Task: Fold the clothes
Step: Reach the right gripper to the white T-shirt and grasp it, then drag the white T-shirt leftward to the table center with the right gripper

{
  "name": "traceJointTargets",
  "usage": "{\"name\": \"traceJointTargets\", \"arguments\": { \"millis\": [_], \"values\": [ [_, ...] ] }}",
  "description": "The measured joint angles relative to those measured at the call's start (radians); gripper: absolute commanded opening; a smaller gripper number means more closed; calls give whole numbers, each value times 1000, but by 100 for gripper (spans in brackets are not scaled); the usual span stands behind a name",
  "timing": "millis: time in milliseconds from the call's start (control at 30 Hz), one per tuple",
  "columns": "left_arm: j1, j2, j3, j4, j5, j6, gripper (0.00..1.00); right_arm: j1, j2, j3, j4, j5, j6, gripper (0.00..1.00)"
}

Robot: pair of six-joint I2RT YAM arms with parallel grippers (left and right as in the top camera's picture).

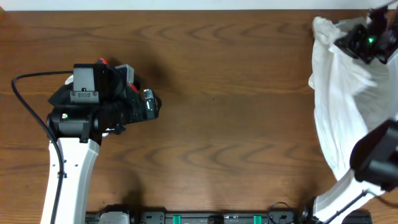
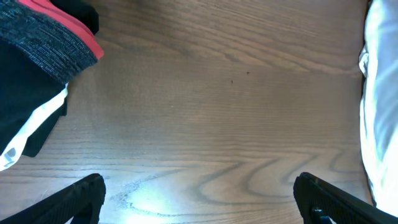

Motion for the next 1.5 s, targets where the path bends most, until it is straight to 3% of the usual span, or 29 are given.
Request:
{"name": "traceJointTargets", "arguments": {
  "millis": [133, 400, 600, 733, 867, 1033, 1300, 1500],
  "values": [
    [1, 0, 13, 2, -1, 1, 99, 129, -87, 14, -50, -39, -23, 1],
    [7, -57, 175, -1, -75, 15, 99, 449, -79, 14, -118, -51, -39, 3],
    [7, -149, 241, -13, -174, 41, 100, 758, -79, 14, -137, 25, -45, 30],
    [7, -181, 243, -42, -216, 49, 100, 911, -79, 14, -154, 151, -56, 40],
    [7, -176, 243, -75, -230, 52, 100, 895, -79, 14, -164, 232, -43, 49],
    [7, -148, 243, -119, -237, 53, 100, 734, -79, 14, -219, 280, -24, 62],
    [-11, -21, 243, -154, -103, 132, 98, 508, -79, 6, -281, 302, -15, 68],
    [-158, 160, 244, -110, -48, 200, 90, 477, -79, -33, -282, 301, 2, 62]
  ]
}}
